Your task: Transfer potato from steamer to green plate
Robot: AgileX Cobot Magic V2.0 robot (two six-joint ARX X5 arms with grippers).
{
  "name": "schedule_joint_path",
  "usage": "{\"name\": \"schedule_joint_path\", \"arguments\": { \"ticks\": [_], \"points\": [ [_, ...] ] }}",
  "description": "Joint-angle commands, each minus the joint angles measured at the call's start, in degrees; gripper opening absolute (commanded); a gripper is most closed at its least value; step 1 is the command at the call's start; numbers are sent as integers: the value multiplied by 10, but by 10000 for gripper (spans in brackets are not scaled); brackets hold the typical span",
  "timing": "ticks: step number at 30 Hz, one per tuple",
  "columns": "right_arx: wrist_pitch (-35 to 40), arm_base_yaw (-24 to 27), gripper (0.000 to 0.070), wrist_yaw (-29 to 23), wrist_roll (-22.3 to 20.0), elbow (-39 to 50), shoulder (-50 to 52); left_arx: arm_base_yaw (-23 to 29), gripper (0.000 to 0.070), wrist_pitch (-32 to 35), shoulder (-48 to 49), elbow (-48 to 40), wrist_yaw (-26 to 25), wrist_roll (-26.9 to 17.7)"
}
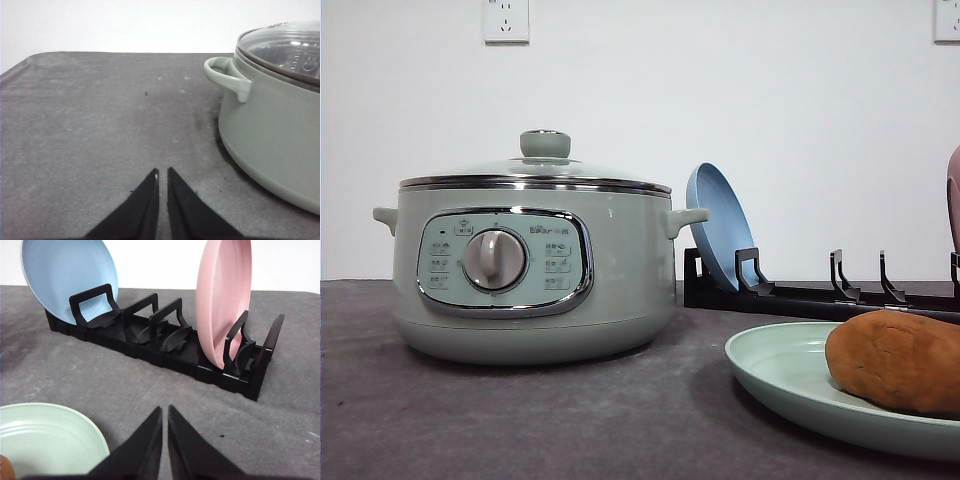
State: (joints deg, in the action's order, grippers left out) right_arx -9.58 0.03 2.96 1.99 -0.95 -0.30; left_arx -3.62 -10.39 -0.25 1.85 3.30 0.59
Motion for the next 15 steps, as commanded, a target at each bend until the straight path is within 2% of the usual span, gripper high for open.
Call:
{"name": "schedule_joint_path", "arguments": {
  "ticks": [1, 15],
  "points": [
    [7, 0, 9, 0, 7, 3, 1, 0, 26, -3, 1, -12, 3, 1],
    [7, 0, 9, 0, 7, 3, 1, 0, 26, -3, 1, -12, 3, 1]
  ]
}}
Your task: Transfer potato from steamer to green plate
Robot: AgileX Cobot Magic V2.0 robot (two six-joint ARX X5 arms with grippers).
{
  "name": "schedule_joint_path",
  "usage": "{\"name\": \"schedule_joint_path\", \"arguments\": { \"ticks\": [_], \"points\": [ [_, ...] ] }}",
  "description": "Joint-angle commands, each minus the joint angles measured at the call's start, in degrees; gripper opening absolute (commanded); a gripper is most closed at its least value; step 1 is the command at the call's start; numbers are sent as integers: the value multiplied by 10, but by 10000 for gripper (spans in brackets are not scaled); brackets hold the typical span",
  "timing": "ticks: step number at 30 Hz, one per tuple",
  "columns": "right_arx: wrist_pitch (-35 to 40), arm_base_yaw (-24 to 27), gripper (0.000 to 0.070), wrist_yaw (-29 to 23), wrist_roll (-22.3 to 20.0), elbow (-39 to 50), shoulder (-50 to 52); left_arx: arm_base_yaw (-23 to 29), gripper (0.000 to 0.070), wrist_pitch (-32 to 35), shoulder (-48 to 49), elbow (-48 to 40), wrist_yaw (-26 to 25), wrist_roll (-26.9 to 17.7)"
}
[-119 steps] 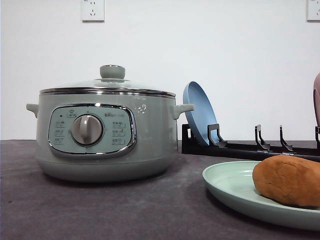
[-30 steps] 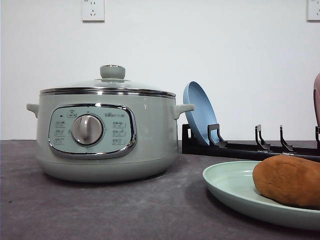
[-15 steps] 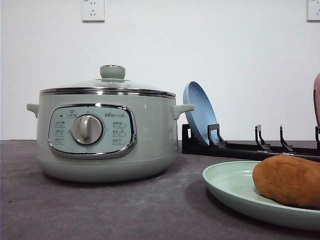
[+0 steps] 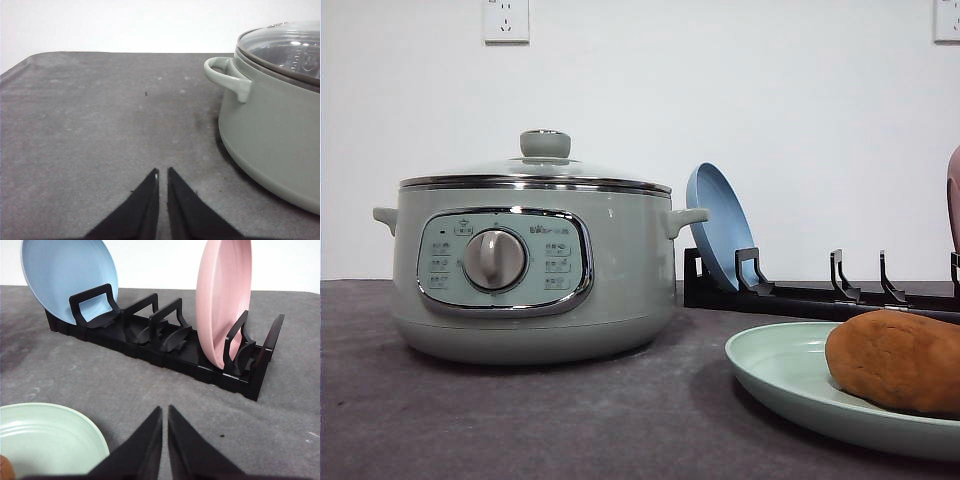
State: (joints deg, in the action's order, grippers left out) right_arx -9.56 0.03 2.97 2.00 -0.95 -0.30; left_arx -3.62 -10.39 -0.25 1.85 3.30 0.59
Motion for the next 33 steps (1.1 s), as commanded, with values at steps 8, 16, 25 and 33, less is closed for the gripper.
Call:
{"name": "schedule_joint_path", "arguments": {
  "ticks": [8, 16, 25, 33],
  "points": [
    [6, 0, 9, 0, 7, 3, 1, 0, 26, -3, 1, -12, 3, 1],
    [6, 0, 9, 0, 7, 3, 1, 0, 26, -3, 1, -12, 3, 1],
    [6, 0, 9, 0, 7, 3, 1, 0, 26, -3, 1, -12, 3, 1],
    [6, 0, 9, 0, 7, 3, 1, 0, 26, -3, 1, -12, 3, 1]
  ]
}}
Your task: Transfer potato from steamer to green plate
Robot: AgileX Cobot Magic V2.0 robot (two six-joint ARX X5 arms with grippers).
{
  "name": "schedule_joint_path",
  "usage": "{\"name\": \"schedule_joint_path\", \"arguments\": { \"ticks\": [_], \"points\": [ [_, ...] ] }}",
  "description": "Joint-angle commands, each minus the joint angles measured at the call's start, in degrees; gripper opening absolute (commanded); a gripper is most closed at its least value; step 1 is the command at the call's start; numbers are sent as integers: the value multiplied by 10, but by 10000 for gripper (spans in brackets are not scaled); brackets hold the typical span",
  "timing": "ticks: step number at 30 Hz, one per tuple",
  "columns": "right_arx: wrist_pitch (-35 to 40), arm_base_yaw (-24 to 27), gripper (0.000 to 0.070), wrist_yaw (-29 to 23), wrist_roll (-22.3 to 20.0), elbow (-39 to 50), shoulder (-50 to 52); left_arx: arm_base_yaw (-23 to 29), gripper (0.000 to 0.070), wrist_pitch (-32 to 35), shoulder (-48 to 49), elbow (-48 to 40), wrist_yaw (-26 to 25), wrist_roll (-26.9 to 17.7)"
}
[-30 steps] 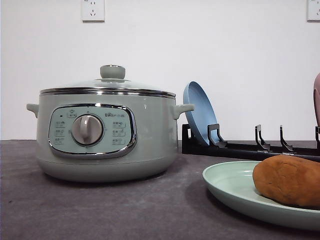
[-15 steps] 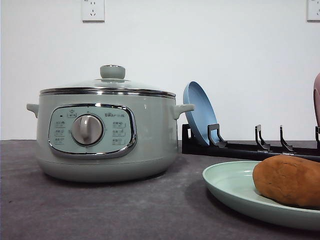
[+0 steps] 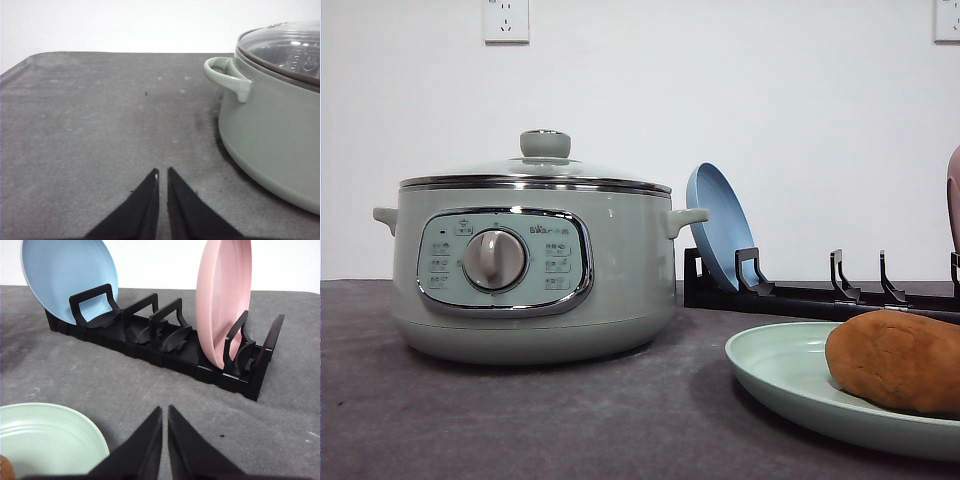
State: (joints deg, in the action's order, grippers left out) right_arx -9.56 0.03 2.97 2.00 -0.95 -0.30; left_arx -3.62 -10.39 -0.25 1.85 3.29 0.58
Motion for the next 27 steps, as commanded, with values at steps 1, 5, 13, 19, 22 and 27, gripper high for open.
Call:
{"name": "schedule_joint_path", "arguments": {
  "ticks": [1, 5, 13, 19, 22, 27],
  "points": [
    [6, 0, 9, 0, 7, 3, 1, 0, 26, -3, 1, -12, 3, 1],
    [6, 0, 9, 0, 7, 3, 1, 0, 26, -3, 1, -12, 3, 1],
    [6, 0, 9, 0, 7, 3, 1, 0, 26, -3, 1, -12, 3, 1],
    [6, 0, 9, 0, 7, 3, 1, 0, 26, -3, 1, -12, 3, 1],
    [6, 0, 9, 0, 7, 3, 1, 0, 26, -3, 1, -12, 3, 1],
    [6, 0, 9, 0, 7, 3, 1, 0, 26, -3, 1, -12, 3, 1]
  ]
}}
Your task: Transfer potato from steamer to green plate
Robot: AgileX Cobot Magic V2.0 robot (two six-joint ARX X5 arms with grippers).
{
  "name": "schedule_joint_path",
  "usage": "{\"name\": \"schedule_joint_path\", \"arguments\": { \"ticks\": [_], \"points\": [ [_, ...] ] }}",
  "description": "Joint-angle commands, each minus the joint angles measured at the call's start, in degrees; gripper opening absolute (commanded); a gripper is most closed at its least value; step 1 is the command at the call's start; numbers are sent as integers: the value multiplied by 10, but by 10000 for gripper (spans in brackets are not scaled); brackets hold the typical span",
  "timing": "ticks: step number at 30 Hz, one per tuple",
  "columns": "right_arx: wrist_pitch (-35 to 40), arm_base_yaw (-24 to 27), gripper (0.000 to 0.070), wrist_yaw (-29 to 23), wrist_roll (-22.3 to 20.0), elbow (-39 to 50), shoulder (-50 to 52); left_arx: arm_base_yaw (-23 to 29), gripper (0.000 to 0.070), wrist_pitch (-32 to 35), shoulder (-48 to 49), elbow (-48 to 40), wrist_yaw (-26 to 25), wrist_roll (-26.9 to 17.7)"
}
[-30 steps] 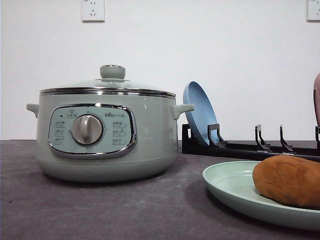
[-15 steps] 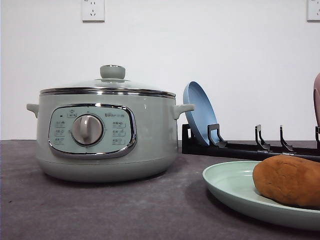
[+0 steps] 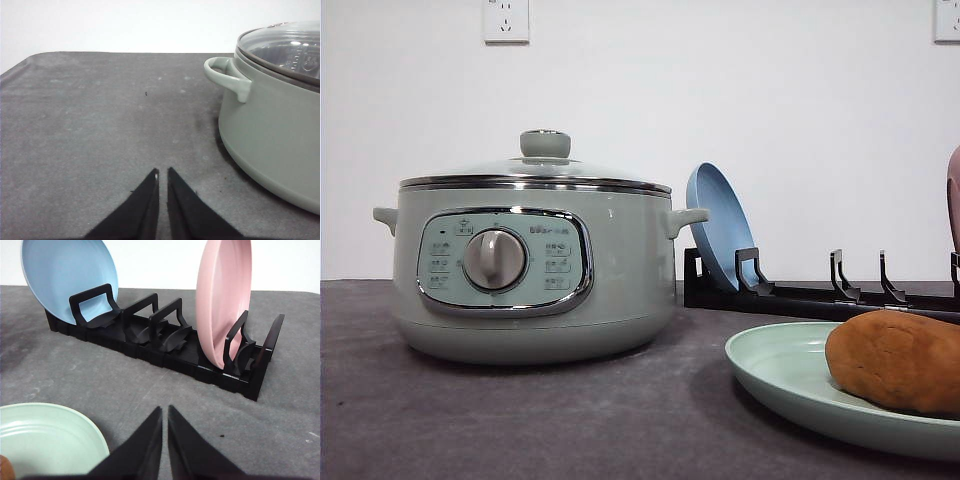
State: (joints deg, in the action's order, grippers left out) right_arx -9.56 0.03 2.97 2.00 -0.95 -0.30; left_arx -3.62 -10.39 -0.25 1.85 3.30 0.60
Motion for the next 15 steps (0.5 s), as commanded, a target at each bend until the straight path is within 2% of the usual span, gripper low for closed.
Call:
{"name": "schedule_joint_path", "arguments": {
  "ticks": [1, 15],
  "points": [
    [6, 0, 9, 0, 7, 3, 1, 0, 26, -3, 1, -12, 3, 1],
    [6, 0, 9, 0, 7, 3, 1, 0, 26, -3, 1, -12, 3, 1]
  ]
}}
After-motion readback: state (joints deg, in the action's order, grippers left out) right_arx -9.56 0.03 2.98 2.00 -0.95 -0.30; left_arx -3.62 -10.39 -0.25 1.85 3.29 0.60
